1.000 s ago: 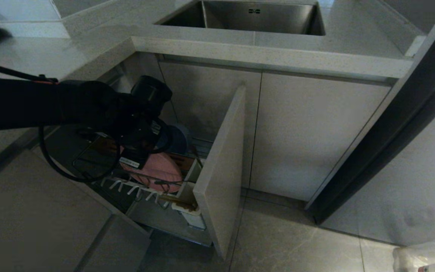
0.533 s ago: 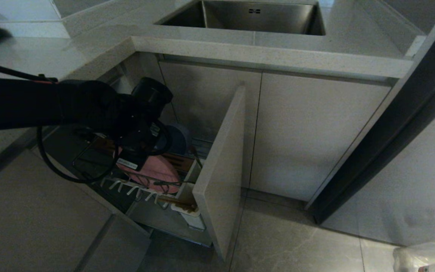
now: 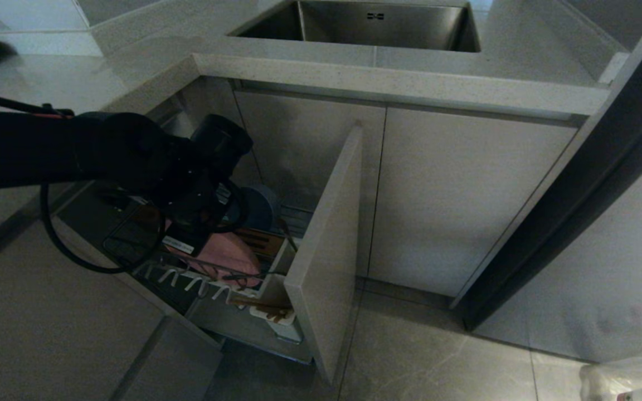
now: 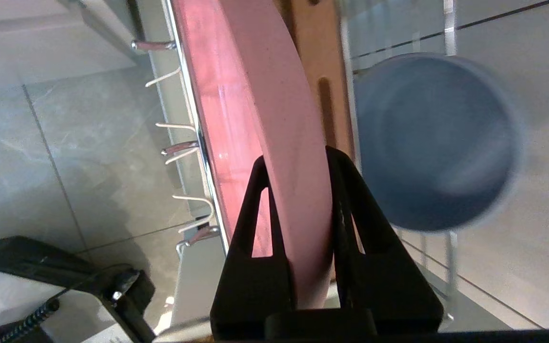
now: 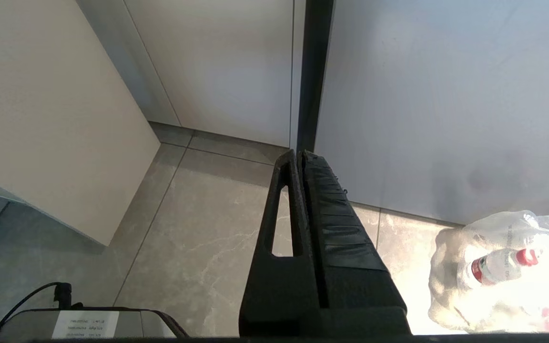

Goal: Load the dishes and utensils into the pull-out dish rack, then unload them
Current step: Take the plate out of the cupboard

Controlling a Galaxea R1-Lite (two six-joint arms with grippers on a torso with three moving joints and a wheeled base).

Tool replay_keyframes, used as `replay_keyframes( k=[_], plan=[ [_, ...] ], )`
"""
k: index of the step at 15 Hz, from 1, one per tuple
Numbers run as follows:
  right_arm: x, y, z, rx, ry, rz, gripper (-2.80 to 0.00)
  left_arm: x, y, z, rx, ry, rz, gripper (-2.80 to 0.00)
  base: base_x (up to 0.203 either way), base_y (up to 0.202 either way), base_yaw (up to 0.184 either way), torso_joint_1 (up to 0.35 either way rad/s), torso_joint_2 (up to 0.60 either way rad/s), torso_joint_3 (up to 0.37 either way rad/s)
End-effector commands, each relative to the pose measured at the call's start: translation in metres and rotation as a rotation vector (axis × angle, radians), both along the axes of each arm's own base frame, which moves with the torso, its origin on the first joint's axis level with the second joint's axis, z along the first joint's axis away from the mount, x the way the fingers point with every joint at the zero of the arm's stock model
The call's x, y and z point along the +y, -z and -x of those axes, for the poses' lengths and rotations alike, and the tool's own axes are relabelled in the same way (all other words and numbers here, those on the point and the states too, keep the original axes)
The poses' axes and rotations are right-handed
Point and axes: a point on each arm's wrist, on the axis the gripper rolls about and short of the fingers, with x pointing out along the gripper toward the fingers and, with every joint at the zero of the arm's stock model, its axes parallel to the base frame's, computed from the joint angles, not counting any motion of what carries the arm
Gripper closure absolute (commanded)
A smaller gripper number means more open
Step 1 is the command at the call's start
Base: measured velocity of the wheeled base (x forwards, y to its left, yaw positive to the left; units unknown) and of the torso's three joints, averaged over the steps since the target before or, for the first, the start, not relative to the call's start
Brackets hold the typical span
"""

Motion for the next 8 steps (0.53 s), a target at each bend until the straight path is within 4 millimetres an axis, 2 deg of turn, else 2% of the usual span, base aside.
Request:
replay_keyframes(
  k=[1,8],
  plan=[
    [0.000,0.000,0.000,0.002,-0.001,0.002,0.00,0.000,-0.013,0.010,-0.040,0.000,0.008,0.00,0.000,0.000,0.000,0.000,0.00,0.000],
    [0.000,0.000,0.000,0.002,0.000,0.000,0.00,-0.006,-0.043,0.037,-0.137,0.035,0.030,0.00,0.000,0.000,0.000,0.000,0.00,0.000]
  ],
)
